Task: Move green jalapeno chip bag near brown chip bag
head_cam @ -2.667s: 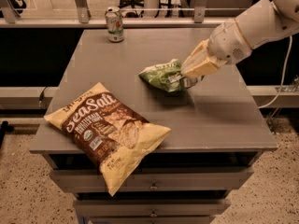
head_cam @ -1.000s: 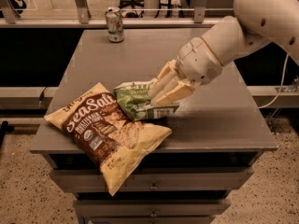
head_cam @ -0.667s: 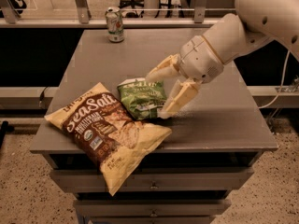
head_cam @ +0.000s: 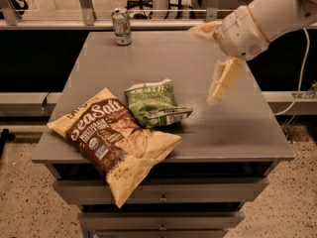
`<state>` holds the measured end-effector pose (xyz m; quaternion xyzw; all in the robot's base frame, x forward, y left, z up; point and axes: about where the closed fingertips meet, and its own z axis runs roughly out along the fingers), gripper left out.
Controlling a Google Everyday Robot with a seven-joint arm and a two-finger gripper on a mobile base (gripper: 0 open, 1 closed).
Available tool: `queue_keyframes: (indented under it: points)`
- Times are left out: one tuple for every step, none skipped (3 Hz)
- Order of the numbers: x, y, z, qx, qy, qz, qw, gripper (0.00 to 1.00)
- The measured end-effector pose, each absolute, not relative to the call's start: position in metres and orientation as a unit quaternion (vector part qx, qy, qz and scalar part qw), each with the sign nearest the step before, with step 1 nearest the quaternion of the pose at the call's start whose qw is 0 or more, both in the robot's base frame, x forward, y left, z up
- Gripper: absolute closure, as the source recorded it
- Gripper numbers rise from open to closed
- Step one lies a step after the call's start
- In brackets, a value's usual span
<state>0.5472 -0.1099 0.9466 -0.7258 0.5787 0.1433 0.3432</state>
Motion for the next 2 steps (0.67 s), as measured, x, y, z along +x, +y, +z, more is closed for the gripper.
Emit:
queue_keyframes:
  points:
    - [0.5745, -0.1587, 0.9751, -0.708, 0.598, 0.079, 0.368, 0.0]
    - [0.5767, -0.1619, 0.983, -0.705, 0.597, 0.073, 0.375, 0.0]
